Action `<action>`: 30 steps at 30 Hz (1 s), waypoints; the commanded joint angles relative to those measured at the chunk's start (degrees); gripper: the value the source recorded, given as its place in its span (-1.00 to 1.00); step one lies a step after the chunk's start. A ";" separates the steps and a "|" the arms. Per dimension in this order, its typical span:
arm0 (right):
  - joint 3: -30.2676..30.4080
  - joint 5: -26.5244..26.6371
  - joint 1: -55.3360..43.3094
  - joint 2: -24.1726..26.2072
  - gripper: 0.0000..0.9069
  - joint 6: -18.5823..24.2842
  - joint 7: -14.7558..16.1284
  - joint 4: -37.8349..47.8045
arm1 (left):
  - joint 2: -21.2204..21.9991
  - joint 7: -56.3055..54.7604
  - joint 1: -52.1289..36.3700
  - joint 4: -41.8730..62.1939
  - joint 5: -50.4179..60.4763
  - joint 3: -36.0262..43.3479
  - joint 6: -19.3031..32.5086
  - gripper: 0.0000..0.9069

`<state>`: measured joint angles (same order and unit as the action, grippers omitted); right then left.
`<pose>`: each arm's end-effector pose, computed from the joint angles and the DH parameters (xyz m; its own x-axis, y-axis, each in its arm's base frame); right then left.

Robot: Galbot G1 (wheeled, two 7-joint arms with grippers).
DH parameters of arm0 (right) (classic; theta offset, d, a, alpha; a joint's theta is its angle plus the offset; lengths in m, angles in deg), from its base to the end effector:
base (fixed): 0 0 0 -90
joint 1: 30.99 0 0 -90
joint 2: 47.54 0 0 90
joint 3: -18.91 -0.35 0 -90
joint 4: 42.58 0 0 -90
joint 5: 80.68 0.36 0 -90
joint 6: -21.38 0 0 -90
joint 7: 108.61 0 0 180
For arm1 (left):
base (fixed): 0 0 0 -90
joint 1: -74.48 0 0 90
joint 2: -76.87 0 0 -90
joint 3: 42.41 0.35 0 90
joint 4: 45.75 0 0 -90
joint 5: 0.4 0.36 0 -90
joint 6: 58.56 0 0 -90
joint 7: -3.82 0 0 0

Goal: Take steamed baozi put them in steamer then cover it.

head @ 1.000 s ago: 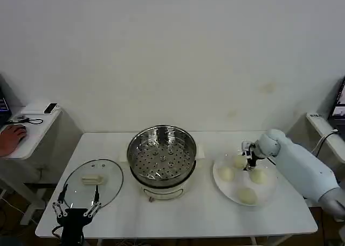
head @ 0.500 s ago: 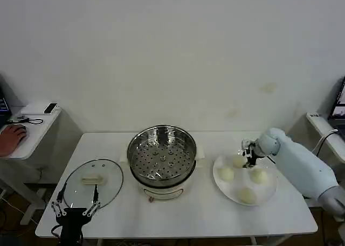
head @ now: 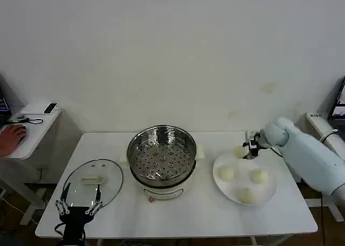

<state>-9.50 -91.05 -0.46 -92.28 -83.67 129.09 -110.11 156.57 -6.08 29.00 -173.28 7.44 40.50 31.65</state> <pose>0.5551 -0.1404 -0.1436 -0.4415 -0.1675 0.8815 -0.8968 0.0508 -0.4396 0.1163 0.0580 -0.2858 -0.9879 -0.1476 0.0479 -0.1210 0.9262 0.3570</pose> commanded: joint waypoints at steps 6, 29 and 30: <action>14.65 13.63 -22.10 -5.02 0.36 0.64 -0.51 -4.32 | -0.80 0.25 -0.98 0.89 -1.79 -0.41 -0.44 1.00; 35.98 13.27 -27.65 -28.67 0.36 13.22 -2.67 -0.64 | -0.12 0.35 1.20 -1.56 -2.88 -2.03 -0.74 1.00; 36.02 11.55 -27.18 -28.98 0.36 14.31 -2.96 0.08 | -0.07 0.31 1.28 -1.60 -2.82 -2.11 -0.69 1.00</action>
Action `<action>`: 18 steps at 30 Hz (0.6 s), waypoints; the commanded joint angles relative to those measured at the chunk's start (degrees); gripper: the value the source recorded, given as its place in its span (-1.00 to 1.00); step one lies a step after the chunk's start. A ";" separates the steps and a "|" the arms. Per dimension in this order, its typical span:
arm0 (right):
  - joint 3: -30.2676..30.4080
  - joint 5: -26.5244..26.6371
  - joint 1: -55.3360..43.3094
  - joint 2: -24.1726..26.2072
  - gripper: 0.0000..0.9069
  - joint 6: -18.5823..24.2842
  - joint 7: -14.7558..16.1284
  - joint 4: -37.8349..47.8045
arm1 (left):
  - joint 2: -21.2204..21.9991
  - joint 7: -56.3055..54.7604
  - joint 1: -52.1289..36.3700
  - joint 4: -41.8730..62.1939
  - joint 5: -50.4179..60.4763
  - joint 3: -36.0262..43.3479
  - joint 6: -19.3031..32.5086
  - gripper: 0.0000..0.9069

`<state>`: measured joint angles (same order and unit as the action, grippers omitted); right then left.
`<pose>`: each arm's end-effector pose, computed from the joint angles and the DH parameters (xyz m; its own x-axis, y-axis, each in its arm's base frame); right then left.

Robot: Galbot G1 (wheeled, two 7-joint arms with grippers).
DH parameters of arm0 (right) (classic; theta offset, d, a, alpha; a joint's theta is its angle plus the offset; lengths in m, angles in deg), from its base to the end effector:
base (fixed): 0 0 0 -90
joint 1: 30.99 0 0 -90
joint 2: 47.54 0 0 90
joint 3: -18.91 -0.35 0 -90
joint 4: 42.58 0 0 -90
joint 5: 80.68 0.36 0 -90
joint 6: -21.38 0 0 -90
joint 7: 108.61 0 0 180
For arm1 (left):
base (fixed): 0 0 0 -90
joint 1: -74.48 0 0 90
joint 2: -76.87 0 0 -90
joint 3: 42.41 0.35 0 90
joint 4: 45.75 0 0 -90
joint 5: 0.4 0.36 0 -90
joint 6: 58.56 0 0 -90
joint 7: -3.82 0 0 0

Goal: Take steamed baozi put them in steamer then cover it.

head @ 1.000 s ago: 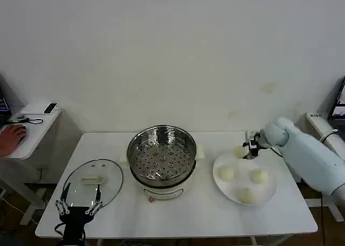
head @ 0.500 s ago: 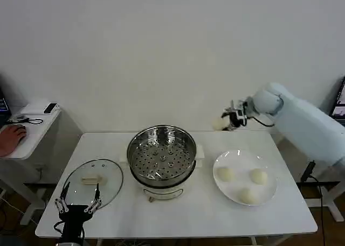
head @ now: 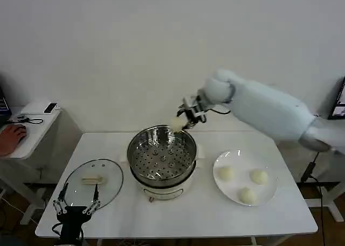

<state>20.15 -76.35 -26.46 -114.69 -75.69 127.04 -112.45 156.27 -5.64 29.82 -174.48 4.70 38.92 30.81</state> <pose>0.5656 0.1274 -0.0521 -0.3123 -0.3883 0.8670 -0.7090 -0.5122 -0.4848 0.1135 0.0646 -0.2782 -0.9855 -0.1596 0.0573 -0.1317 0.9333 0.3340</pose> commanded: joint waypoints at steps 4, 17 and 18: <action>6.64 -5.96 0.55 -7.30 0.36 9.14 -2.04 4.53 | 0.44 -0.14 0.51 -0.67 -0.02 -0.82 0.13 1.00; 5.05 -15.46 4.91 -11.17 0.33 17.74 -4.80 15.09 | 0.51 -0.08 -0.43 -0.04 -0.03 -1.29 0.01 1.00; 4.91 -15.73 5.04 -11.33 0.33 18.02 -4.93 15.67 | 0.47 -0.09 -0.45 0.02 -0.03 -1.35 0.02 1.00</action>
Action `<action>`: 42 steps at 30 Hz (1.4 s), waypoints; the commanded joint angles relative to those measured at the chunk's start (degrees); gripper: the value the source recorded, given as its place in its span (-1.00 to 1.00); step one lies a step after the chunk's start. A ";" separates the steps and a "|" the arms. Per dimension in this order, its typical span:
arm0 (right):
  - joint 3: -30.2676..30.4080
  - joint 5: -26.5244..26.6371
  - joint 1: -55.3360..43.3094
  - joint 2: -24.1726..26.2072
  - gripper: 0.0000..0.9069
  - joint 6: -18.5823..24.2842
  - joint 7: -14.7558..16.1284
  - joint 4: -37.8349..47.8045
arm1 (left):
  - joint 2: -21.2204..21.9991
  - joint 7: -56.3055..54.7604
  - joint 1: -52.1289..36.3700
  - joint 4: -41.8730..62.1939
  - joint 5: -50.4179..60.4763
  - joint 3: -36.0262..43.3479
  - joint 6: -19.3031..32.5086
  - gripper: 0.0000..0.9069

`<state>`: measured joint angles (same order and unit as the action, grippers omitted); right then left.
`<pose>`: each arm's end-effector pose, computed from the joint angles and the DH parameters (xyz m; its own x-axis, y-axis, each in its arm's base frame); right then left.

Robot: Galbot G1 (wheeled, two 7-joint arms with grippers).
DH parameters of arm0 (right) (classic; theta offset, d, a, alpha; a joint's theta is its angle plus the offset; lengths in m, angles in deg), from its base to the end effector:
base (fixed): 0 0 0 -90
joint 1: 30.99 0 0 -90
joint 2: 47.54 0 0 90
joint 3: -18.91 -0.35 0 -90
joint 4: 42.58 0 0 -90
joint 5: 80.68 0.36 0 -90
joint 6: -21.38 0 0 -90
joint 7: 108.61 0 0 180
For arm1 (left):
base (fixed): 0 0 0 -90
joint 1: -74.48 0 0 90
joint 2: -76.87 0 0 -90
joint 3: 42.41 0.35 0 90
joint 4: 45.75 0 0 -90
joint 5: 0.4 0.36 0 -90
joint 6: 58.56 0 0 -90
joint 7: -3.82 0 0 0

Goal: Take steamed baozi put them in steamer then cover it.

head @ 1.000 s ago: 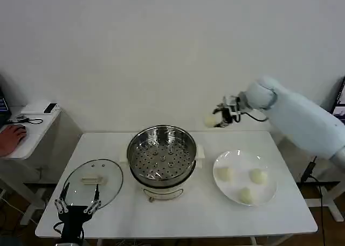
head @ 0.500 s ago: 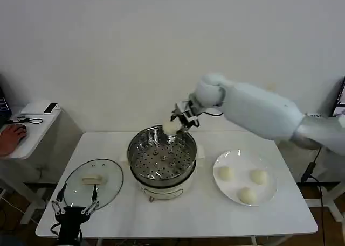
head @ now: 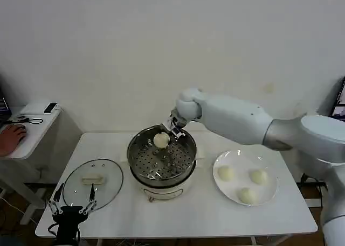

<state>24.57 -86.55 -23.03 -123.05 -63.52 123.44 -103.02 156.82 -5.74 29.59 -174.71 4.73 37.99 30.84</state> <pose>0.5788 0.1697 -0.1121 -0.3046 -0.3441 0.8882 -0.5334 -0.7109 -0.4584 0.1143 0.0675 -0.2757 -0.9830 -0.1781 0.0447 -0.1530 0.9289 0.3372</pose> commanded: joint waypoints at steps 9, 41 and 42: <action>-0.55 -6.65 2.41 -3.84 1.00 7.81 -1.87 8.03 | -0.24 -0.05 -0.49 0.75 -0.04 -0.77 0.06 1.00; 0.49 11.46 -8.24 40.17 1.00 -22.24 -1.14 -31.29 | -3.68 0.96 -3.24 0.62 -2.28 0.80 -1.56 1.00; 0.45 11.26 -6.35 42.85 1.00 -22.90 -1.06 -32.39 | -3.89 1.01 -3.45 0.67 -2.29 0.92 -1.64 1.00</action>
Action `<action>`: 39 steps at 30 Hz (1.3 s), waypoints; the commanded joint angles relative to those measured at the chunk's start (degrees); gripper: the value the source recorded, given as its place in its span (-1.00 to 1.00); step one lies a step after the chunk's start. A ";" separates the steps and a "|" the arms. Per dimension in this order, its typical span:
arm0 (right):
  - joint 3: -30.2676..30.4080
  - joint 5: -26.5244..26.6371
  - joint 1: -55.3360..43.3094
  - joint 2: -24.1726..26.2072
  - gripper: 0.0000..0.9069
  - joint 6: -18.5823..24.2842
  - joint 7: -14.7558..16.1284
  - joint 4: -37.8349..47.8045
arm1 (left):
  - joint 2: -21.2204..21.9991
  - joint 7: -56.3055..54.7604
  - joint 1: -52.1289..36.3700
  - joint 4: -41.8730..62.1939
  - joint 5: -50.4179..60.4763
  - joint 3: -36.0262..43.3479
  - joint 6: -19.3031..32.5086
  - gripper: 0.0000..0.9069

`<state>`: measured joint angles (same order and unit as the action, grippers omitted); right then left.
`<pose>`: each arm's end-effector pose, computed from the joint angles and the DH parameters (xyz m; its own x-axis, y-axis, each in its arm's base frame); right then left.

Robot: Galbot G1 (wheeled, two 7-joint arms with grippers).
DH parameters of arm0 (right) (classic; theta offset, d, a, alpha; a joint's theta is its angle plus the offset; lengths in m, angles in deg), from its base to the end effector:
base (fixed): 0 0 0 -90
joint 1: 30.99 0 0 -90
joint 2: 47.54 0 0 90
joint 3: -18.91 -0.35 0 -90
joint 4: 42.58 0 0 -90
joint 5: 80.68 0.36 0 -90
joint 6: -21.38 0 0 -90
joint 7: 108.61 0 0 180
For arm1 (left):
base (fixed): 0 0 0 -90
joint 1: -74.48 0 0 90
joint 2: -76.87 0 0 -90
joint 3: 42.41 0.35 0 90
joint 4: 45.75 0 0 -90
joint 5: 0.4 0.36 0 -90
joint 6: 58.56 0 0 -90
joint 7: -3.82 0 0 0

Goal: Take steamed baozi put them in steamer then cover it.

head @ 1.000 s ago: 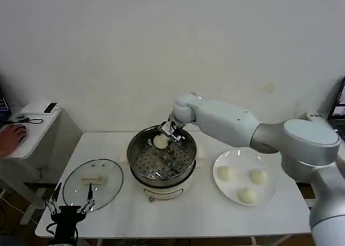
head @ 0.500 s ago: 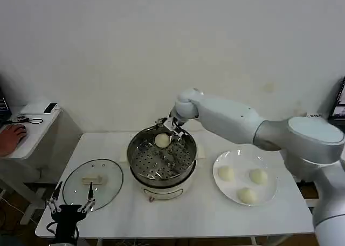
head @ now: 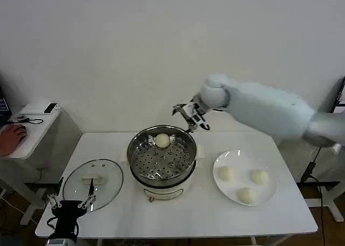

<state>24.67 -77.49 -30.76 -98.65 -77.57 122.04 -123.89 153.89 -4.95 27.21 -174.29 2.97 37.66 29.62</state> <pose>0.5369 0.0217 -0.0379 -0.4455 -0.3184 0.8367 -0.7081 -0.4466 -0.5470 0.1280 0.0755 -0.2702 -0.9888 -0.1457 0.0323 -0.1259 0.9304 0.3443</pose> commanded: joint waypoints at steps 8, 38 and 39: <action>-6.51 0.74 16.37 27.08 1.00 -11.55 0.00 -15.09 | -2.44 0.50 -2.22 0.67 -0.56 1.37 -1.07 1.00; -15.28 -5.99 31.58 7.90 1.00 -9.85 0.25 5.08 | -1.82 0.48 -0.32 0.72 0.40 -1.64 -0.92 1.00; -15.29 -5.99 31.44 7.27 1.00 -9.86 0.25 5.72 | -1.82 0.49 -0.38 0.82 0.42 -1.64 -0.92 1.00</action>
<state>10.67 -82.64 -1.36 -86.19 -87.67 122.41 -123.34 152.17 -4.47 27.03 -173.73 3.40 36.23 28.71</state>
